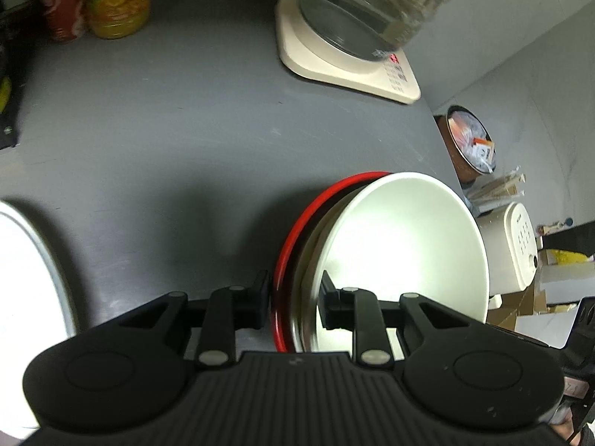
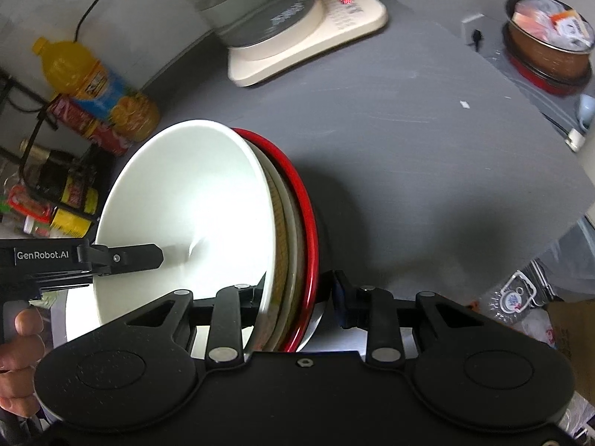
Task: Organize plates and bowls
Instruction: 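Carry the bowl stack with both tools and lower it onto the white plate stack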
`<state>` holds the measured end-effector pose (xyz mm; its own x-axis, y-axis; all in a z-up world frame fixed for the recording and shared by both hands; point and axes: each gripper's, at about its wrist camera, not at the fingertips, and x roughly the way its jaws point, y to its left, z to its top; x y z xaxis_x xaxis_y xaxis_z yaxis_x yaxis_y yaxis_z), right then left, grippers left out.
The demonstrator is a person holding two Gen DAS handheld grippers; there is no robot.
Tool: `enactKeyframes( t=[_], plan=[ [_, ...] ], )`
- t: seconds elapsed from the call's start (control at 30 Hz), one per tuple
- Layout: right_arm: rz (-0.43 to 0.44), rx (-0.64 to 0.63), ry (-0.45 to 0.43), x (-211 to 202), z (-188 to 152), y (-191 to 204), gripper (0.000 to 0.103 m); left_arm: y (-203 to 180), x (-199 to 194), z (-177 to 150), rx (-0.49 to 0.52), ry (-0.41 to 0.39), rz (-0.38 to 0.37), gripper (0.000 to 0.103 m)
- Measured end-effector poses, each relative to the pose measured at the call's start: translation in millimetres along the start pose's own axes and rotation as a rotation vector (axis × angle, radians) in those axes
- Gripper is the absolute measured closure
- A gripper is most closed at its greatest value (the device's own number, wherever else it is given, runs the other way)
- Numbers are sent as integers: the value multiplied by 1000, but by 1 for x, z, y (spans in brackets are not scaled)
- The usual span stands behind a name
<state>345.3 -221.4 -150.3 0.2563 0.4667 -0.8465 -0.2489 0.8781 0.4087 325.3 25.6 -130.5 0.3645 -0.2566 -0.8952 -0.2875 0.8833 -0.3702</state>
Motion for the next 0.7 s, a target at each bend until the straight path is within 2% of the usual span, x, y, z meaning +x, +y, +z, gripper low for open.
enactKeyframes(
  t=[0.7],
  plan=[
    [83,-190,29,22,-6,123,73,104,-83,-16,-153,-122,52,79]
  ],
)
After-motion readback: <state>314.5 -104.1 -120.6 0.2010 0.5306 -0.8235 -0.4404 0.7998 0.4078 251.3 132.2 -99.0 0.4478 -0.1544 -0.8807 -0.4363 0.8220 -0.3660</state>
